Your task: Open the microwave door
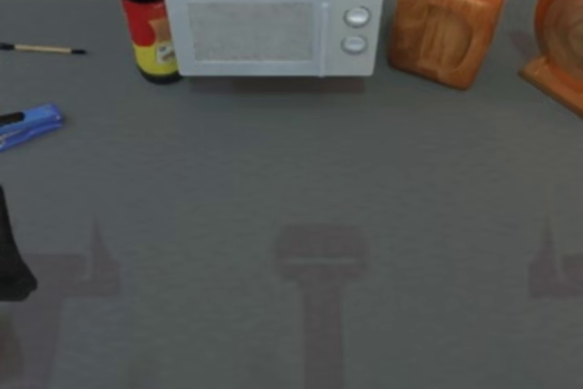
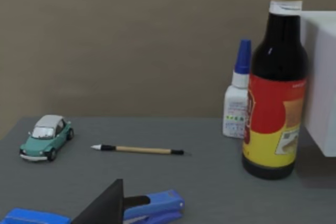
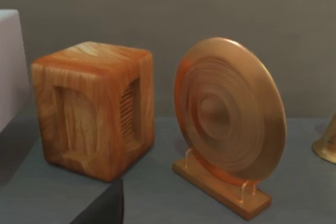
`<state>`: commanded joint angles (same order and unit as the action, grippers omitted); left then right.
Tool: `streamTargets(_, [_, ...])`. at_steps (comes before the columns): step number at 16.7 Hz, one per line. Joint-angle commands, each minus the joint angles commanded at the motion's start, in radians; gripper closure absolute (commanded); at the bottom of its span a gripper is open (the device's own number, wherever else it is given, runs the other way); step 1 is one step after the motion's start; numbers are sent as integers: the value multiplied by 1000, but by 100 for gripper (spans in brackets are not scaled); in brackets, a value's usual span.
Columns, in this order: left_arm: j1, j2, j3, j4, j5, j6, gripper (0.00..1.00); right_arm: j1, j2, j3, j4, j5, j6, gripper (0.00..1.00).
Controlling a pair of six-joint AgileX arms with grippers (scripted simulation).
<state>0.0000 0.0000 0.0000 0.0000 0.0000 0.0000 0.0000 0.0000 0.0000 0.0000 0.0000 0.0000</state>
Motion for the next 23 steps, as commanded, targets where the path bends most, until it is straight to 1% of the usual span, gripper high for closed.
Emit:
streamTargets(2, [0, 0, 0, 0, 0, 0, 0, 0, 0, 0, 0, 0, 0, 0])
streamTargets(4, [-17, 29, 27, -5, -15, -5, 0, 0, 0, 0, 0, 0, 0, 0])
streamTargets(6, [-53, 100, 85, -14, -47, -18, 0, 0, 0, 0, 0, 0, 0, 0])
streamTargets(8, [-105, 214, 172, -23, -94, -39, 0, 0, 0, 0, 0, 0, 0, 0])
streamTargets(11, [-206, 462, 354, -31, -185, -87, 0, 0, 0, 0, 0, 0, 0, 0])
streamTargets(19, [-514, 1318, 974, 9, -460, -266, 0, 0, 0, 0, 0, 0, 0, 0])
streamTargets(23, [-648, 1678, 1232, 15, -580, -340, 0, 0, 0, 0, 0, 0, 0, 0])
